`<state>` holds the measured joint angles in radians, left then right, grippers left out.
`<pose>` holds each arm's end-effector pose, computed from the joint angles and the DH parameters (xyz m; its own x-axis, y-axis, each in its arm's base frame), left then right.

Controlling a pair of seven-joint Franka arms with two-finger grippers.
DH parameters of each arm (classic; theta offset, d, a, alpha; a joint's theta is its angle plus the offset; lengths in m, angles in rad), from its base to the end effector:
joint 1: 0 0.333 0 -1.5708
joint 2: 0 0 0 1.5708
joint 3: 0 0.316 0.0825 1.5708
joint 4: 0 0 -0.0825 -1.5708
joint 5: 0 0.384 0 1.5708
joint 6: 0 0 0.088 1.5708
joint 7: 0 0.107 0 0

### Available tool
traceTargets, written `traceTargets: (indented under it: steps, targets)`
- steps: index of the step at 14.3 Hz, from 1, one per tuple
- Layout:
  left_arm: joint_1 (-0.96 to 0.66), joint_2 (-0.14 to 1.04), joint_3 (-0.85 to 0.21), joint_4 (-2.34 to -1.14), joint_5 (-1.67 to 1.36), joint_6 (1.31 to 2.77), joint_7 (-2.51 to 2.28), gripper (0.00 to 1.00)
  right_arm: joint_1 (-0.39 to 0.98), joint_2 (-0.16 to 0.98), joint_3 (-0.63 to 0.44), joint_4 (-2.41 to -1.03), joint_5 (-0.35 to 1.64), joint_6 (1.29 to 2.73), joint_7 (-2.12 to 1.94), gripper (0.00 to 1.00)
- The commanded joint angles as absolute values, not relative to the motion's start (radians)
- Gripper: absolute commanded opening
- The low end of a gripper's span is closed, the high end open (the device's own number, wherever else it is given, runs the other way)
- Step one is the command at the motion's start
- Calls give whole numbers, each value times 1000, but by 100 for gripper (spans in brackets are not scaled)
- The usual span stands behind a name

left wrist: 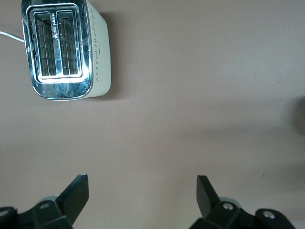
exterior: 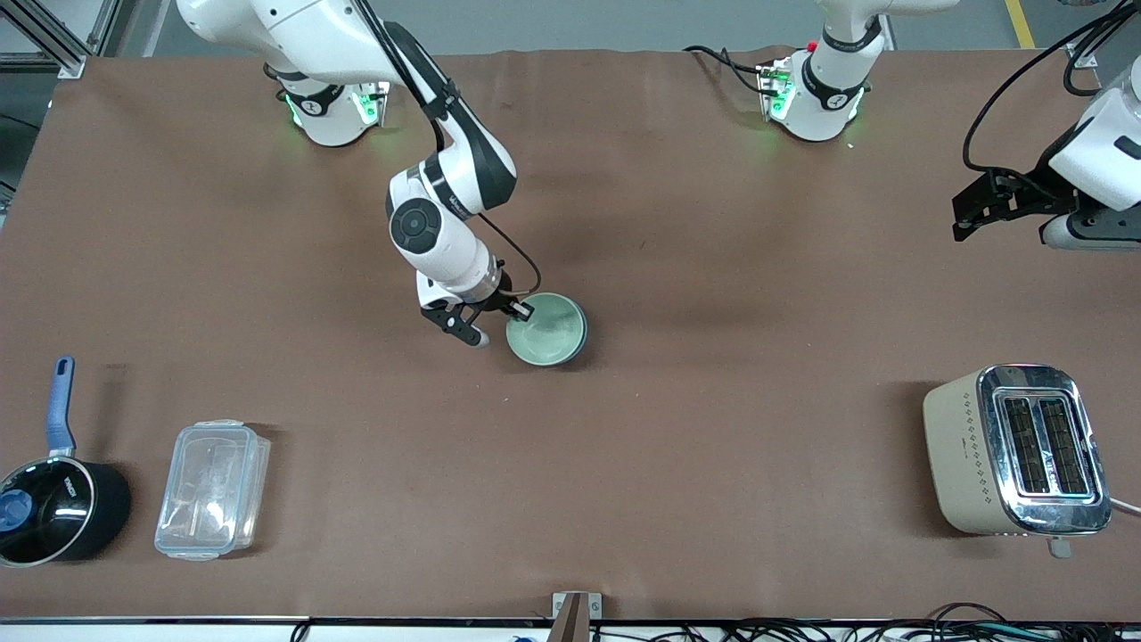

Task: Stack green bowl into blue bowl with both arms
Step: 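Lower the green bowl into the blue bowl and open the right gripper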

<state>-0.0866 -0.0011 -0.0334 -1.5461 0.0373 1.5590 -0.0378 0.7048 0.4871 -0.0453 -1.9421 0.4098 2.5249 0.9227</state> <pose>0.5499 -0.0623 0.6358 0.9965 -0.0817 0.0154 -0.0811 -0.9960 -0.0368 0.5007 0.3849 0.2387 0.8338 -0.5293 -0.1568 -0.5515 -0.8117 -0.1923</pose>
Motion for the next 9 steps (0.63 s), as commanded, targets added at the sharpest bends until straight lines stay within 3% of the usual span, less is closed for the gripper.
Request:
traceTargets:
  steps: [1,5,6,7,9]
  targets:
    - [-86,-2,-26,-1546,21,1566,-31,100,722,488,-48,-1947,417,2542,942,5]
    - [-86,-2,-25,-1546,21,1566,-29,100,732,491,-46,-1948,419,2511,939,6]
    - [-86,-2,-25,-1548,21,1566,-29,100,730,491,-46,-1945,419,2479,937,15]
    - [-86,-2,-25,-1548,21,1566,-29,100,718,489,-46,-1937,419,2441,937,35]
    - [-86,-3,-25,-1546,23,1566,-29,100,697,457,-54,-1921,423,2348,942,93]
